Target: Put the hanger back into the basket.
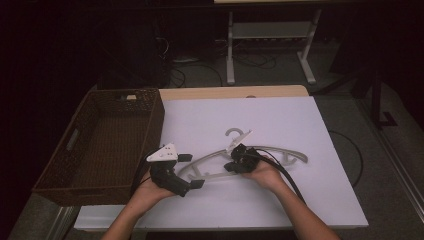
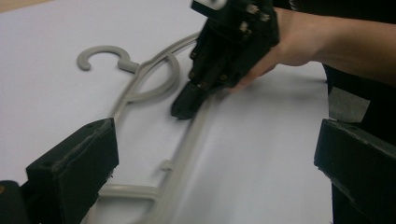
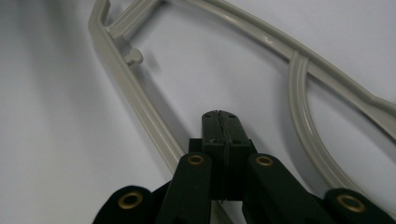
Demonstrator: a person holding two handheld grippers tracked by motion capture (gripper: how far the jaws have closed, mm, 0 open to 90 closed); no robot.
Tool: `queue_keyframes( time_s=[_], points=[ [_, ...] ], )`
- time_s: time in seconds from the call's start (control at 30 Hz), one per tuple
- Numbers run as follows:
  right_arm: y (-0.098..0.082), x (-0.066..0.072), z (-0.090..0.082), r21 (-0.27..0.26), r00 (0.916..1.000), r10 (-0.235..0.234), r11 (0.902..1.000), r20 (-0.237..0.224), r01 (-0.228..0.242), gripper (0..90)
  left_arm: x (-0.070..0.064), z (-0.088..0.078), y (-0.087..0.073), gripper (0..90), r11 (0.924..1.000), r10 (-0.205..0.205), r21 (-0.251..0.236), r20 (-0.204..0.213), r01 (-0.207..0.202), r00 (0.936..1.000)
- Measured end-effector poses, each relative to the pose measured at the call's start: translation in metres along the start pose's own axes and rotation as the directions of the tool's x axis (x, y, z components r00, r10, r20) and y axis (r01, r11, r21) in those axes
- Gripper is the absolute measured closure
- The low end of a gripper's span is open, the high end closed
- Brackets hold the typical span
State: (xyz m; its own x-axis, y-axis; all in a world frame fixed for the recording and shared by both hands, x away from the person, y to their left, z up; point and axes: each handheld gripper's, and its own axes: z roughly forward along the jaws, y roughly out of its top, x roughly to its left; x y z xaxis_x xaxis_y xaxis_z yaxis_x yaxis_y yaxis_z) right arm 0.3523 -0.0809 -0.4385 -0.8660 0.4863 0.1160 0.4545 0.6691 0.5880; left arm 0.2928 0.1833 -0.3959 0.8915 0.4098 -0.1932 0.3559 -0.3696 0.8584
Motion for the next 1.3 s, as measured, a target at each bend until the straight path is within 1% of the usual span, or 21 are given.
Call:
queue_keyframes(
  time_s=[0.07, 0.17, 0.2, 0.23, 0.37, 0.43, 0.47, 0.5, 0.57, 0.7, 0.77, 0.8, 0.87, 0.97, 1.0, 1.03, 1.13, 1.23, 1.3],
  points=[
    [-0.006, 0.005, -0.004, 0.004, 1.0, -0.004, 1.0, -0.001, 0.004, 89.6, 0.0, 0.0, 0.0, 0.0, 1.0, 0.001, 0.001, -0.001, -0.001, 1.0],
    [-0.016, 0.012, -0.01, 0.007, 0.9999, 0.005, 1.0, -0.013, -0.005, 89.6, 0.0, 0.0, 0.0, 0.0, 1.0, 0.002, 0.004, -0.002, -0.002, 1.0],
    [-0.019, 0.014, -0.012, 0.008, 0.9999, -0.003, 1.0, -0.015, 0.003, 89.6, 0.0, 0.0, 0.0, 0.0, 1.0, 0.001, 0.001, -0.001, -0.001, 1.0],
    [-0.022, 0.018, -0.014, 0.011, 0.9998, 0.001, 0.9999, -0.021, -0.001, 89.6, 0.0, 0.0, 0.0, 0.0, 1.0, 0.002, 0.001, 0.0, -0.002, 1.0],
    [-0.032, 0.029, -0.021, 0.013, 0.9998, -0.018, 0.9997, -0.011, 0.018, 89.6, -0.001, 0.001, 0.0, 0.0, 1.0, 0.0, 0.0, 0.0, 0.0, 1.0],
    [-0.034, 0.032, -0.026, -0.007, 0.9999, -0.017, 0.9998, 0.001, 0.017, 89.6, -0.001, 0.001, 0.0, 0.0, 1.0, 0.0, -0.002, 0.0, 0.0, 1.0],
    [-0.035, 0.032, -0.03, -0.024, 0.9998, -0.016, 0.9996, 0.008, 0.016, 89.6, -0.001, 0.001, 0.0, 0.0, 1.0, 0.0, -0.001, 0.0, 0.0, 1.0],
    [-0.036, 0.033, -0.035, -0.045, 1.0, 0.001, 0.999, 0.01, -0.001, 89.6, -0.001, 0.001, 0.0, 0.0, 1.0, 0.002, -0.001, 0.002, -0.002, 1.0],
    [-0.039, 0.034, -0.046, -0.088, 0.9997, 0.021, 0.996, 0.015, -0.019, 89.6, -0.001, 0.001, -0.001, 0.0, 1.0, 0.001, 0.003, 0.003, -0.001, 1.0],
    [-0.052, 0.034, -0.062, -0.132, 0.9988, 0.031, 0.991, 0.038, -0.026, 89.5, 0.0, 0.002, -0.002, 0.0, 1.0, 0.0, 0.007, 0.002, 0.0, 1.0],
    [-0.061, 0.034, -0.067, -0.138, 0.9973, 0.031, 0.9902, 0.066, -0.021, 89.5, 0.0, 0.002, -0.002, 0.0, 1.0, -0.001, 0.006, 0.002, 0.001, 1.0],
    [-0.065, 0.034, -0.07, -0.134, 0.9964, 0.037, 0.9907, 0.076, -0.027, 89.4, 0.0, 0.003, -0.002, 0.0, 1.0, -0.002, 0.005, 0.002, 0.002, 1.0],
    [-0.074, 0.031, -0.074, -0.144, 0.9954, 0.049, 0.9889, 0.083, -0.037, 89.4, -0.001, 0.003, -0.002, 0.0, 1.0, -0.006, 0.003, 0.004, 0.006, 1.0],
    [-0.085, 0.028, -0.077, -0.152, 0.9937, 0.076, 0.9864, 0.083, -0.063, 89.4, 0.0, 0.004, -0.003, 0.0, 0.9999, -0.001, 0.013, 0.005, 0.001, 1.0],
    [-0.086, 0.027, -0.077, -0.151, 0.9938, 0.073, 0.9868, 0.083, -0.06, 89.5, 0.0, 0.005, -0.003, 0.0, 0.9999, -0.003, 0.012, 0.006, 0.003, 1.0],
    [-0.086, 0.026, -0.077, -0.155, 0.9929, 0.086, 0.9853, 0.082, -0.072, 89.5, -0.001, 0.005, -0.003, 0.0, 0.9999, -0.006, 0.01, 0.006, 0.006, 1.0],
    [-0.083, 0.025, -0.075, -0.159, 0.9932, 0.079, 0.9852, 0.086, -0.064, 89.5, 0.0, 0.005, -0.003, 0.0, 0.9999, -0.002, 0.013, 0.006, 0.002, 1.0],
    [-0.081, 0.025, -0.073, -0.15, 0.9931, 0.075, 0.9869, 0.09, -0.061, 89.5, 0.0, 0.005, -0.003, 0.0, 0.9999, -0.005, 0.011, 0.006, 0.005, 1.0],
    [-0.081, 0.024, -0.072, -0.154, 0.9924, 0.075, 0.9863, 0.097, -0.06, 89.5, 0.0, 0.005, -0.003, 0.0, 0.9999, -0.007, 0.01, 0.006, 0.007, 1.0]
  ],
)
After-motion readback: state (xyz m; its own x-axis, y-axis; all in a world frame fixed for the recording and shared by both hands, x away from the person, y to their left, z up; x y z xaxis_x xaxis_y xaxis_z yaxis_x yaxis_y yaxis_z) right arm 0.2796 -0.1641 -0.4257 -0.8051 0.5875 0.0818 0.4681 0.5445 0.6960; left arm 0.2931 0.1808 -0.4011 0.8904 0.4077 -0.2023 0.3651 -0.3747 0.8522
